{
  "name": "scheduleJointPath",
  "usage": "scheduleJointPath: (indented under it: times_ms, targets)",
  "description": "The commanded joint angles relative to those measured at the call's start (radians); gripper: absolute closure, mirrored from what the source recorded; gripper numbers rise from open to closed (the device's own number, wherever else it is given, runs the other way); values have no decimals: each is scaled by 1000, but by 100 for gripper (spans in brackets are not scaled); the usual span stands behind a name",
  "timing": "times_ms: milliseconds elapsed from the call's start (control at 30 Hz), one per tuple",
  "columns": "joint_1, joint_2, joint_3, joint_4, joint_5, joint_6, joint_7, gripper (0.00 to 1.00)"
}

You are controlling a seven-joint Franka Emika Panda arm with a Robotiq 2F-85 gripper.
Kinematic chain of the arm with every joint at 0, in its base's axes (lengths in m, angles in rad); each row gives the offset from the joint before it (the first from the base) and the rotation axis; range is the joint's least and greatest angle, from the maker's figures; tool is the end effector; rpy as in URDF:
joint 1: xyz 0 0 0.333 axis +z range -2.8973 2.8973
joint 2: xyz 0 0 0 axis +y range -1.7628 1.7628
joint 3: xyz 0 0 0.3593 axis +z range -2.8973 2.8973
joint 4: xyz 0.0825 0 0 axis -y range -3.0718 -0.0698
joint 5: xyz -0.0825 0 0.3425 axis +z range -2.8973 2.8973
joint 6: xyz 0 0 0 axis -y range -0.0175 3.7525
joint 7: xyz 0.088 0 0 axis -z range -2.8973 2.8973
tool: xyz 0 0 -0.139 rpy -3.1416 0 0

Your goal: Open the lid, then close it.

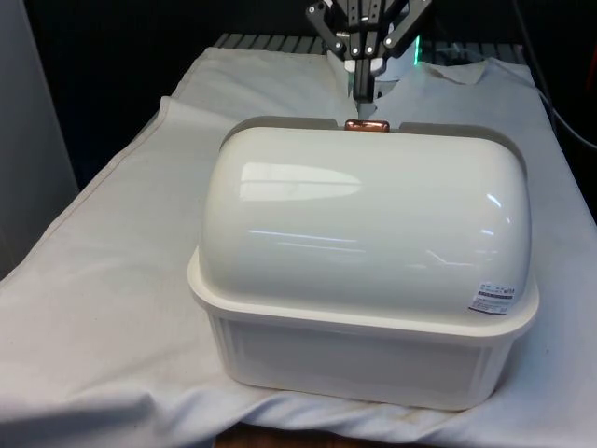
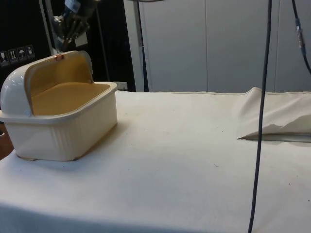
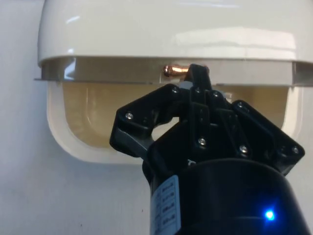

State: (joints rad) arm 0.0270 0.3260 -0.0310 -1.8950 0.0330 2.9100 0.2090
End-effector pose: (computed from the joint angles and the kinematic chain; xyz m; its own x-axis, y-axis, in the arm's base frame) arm 0.6720 -0.0022 0.4540 0.7500 -0.2344 0.6185 -0.1819 -0.9721 -0.1479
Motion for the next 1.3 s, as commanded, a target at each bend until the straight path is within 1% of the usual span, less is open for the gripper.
scheduleJointPath:
  times_ms: [0,100,133,167,233,267,367,400,433,500,633,667,700,1000,1033,1067,1200,1267]
  targets:
    - [5,18,-4,21,-5,13,6,100]
    - [6,46,-2,59,-5,15,6,100]
    - [2,40,4,54,0,2,0,100]
    - [5,53,-1,69,-4,15,5,100]
    - [5,65,0,85,-3,17,4,100]
    - [7,74,0,99,-5,18,6,100]
    - [9,85,0,112,-6,20,7,100]
    - [4,82,6,111,0,6,0,100]
    - [10,88,0,115,-6,20,7,100]
    - [12,92,1,118,-6,20,8,100]
    - [15,105,2,127,-6,22,8,100]
    - [9,99,10,123,0,14,0,100]
    - [16,106,2,129,-6,22,8,100]
    - [20,117,2,129,-6,22,7,100]
    - [14,116,10,130,0,14,0,100]
    - [21,116,1,127,-7,22,8,100]
    - [25,109,-2,115,-9,22,10,100]
    - [25,105,-2,109,-9,21,10,100]
